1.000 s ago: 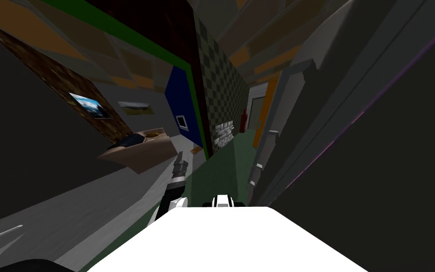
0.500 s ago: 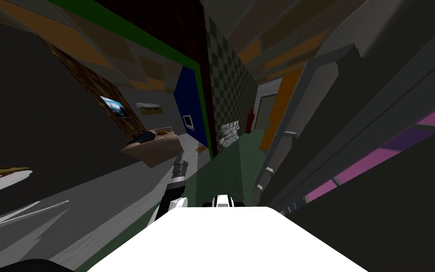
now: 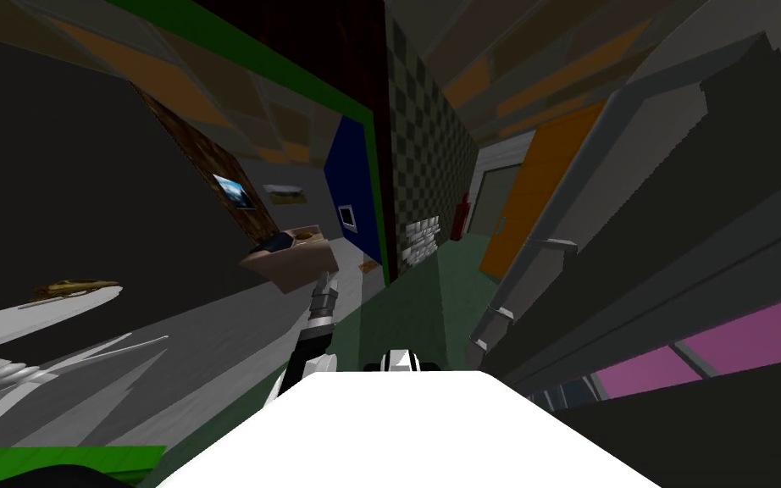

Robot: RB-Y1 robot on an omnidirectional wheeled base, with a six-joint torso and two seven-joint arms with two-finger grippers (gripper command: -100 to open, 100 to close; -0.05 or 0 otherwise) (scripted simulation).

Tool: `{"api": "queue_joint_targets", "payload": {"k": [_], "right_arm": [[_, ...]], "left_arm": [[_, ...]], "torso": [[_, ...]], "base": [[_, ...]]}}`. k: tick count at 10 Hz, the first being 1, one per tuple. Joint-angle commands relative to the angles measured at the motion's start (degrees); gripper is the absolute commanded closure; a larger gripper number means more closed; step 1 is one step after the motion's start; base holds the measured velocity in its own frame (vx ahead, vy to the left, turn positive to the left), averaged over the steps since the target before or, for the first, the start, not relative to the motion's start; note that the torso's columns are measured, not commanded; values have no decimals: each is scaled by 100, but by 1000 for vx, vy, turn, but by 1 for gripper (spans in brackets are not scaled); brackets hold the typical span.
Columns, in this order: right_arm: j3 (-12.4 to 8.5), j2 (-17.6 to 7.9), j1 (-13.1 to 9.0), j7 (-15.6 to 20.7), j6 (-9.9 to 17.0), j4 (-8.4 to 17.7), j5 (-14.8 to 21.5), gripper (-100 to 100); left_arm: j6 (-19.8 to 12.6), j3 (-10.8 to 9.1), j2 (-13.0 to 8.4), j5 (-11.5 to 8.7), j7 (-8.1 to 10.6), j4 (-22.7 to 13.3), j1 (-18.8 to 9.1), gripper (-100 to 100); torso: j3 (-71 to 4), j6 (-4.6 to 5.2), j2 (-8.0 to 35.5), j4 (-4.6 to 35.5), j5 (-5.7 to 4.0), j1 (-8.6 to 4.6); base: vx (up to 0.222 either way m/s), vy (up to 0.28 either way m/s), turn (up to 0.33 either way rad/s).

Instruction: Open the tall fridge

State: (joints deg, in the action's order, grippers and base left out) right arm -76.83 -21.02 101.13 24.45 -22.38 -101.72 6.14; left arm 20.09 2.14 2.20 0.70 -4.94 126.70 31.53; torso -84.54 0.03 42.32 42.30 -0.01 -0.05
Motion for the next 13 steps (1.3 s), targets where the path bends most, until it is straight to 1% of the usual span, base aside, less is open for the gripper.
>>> {"api": "queue_joint_targets", "payload": {"k": [1,2,3,4,5,7,8,9,10,11,12,13], "right_arm": [[-347,-130,248,113,31,141,-15,-100],[-542,-219,448,215,45,246,-23,-100],[-607,-219,448,215,45,246,-23,-100],[-808,-310,645,312,57,346,-32,-100],[-855,-310,645,312,57,346,-32,-100],[-1244,-499,1040,487,76,529,-47,-100],[-1305,-499,1040,487,76,529,-47,-100],[-1481,-596,1243,564,84,609,-55,-100],[-1507,-596,1243,564,84,609,-55,-100],[-1691,-693,1450,635,90,679,-61,-100],[-1691,-693,1450,635,90,679,-61,-100],[-1859,-789,1666,699,94,740,-67,-100]], "left_arm": [[0,0,0,0,0,0,0,0],[0,0,0,0,0,0,0,0],[0,0,0,0,0,0,-1,0],[0,0,0,0,0,0,0,0],[0,0,0,0,0,0,-1,0],[0,1,0,0,0,0,-1,0],[0,1,0,0,0,0,0,0],[0,0,0,0,0,0,0,0],[0,0,0,0,0,0,-1,0],[0,0,0,0,0,0,0,0],[0,0,0,0,0,0,-1,0],[0,0,0,0,0,0,0,0]], "torso": [[-6,-6,-9,-4,-2,-1],[-18,-15,-15,-9,9,2],[-33,-28,-29,-16,18,10],[-35,-21,-36,-18,13,6],[-47,-38,-45,-25,21,11],[-64,-46,-64,-35,24,10],[-77,-55,-85,-44,23,14],[-83,-58,-90,-48,20,3],[-102,-79,-108,-59,26,4],[-108,-74,-114,-62,24,-1],[-117,-88,-125,-69,25,2],[-130,-91,-136,-75,28,-3]], "base": [[40,67,68],[43,88,130],[30,69,90],[29,89,144],[27,74,79],[46,94,186],[42,76,63],[47,78,115],[27,60,89],[22,56,112],[20,46,56],[34,63,95]]}}
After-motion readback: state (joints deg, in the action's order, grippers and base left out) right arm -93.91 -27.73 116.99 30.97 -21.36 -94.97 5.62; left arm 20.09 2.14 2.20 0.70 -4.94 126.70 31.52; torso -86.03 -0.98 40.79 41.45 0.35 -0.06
